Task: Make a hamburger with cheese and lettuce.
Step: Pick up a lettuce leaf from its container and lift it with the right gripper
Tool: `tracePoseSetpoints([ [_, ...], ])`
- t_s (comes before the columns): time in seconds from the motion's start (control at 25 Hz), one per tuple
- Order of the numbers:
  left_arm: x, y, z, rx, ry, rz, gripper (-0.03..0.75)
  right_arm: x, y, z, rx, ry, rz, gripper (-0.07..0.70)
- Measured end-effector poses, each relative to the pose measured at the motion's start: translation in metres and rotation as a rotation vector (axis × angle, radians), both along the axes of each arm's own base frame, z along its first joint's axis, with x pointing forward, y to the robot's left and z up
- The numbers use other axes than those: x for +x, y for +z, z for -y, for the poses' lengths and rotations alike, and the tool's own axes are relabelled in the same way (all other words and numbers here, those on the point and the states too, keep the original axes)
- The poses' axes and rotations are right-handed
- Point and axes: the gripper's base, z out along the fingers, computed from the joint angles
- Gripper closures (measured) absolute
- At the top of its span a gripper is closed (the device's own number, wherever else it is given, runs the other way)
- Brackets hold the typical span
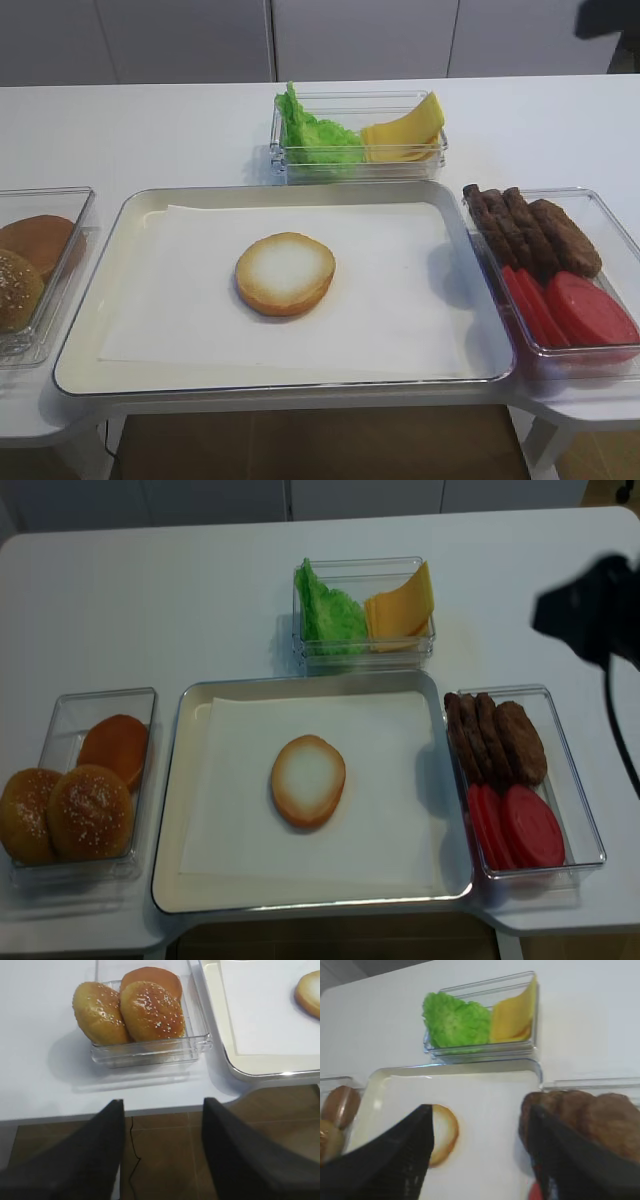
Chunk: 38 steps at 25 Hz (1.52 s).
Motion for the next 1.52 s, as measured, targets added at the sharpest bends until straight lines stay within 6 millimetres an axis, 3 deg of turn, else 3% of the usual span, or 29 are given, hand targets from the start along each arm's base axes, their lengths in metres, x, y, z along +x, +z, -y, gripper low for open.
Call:
tracePoseSetpoints([
  [0.24,0.0,0.0,0.0,0.0,0.0,0.0,0.344,0.079,-0.004,-0.023,0.123,0.098,-0.052,0.185],
  [0.4,0.0,0.0,0.0,0.0,0.0,0.0,0.344,0.124,-0.012,-0.052,0.129,0.167,-0.068,0.185],
  [0.56,0.0,0.0,0.0,0.0,0.0,0.0,0.346,0.168,-0.031,-0.085,0.128,0.218,-0.082,0.185],
  [0.8,0.0,0.0,0.0,0.0,0.0,0.0,0.346,0.223,-0.075,-0.126,0.121,0.271,-0.12,0.185],
  [1.08,0.0,0.0,0.0,0.0,0.0,0.0,0.346,0.254,-0.108,-0.147,0.126,0.284,-0.131,0.185],
  [1.52,0.0,0.0,0.0,0.0,0.0,0.0,0.346,0.265,-0.129,-0.149,0.124,0.265,-0.147,0.195],
])
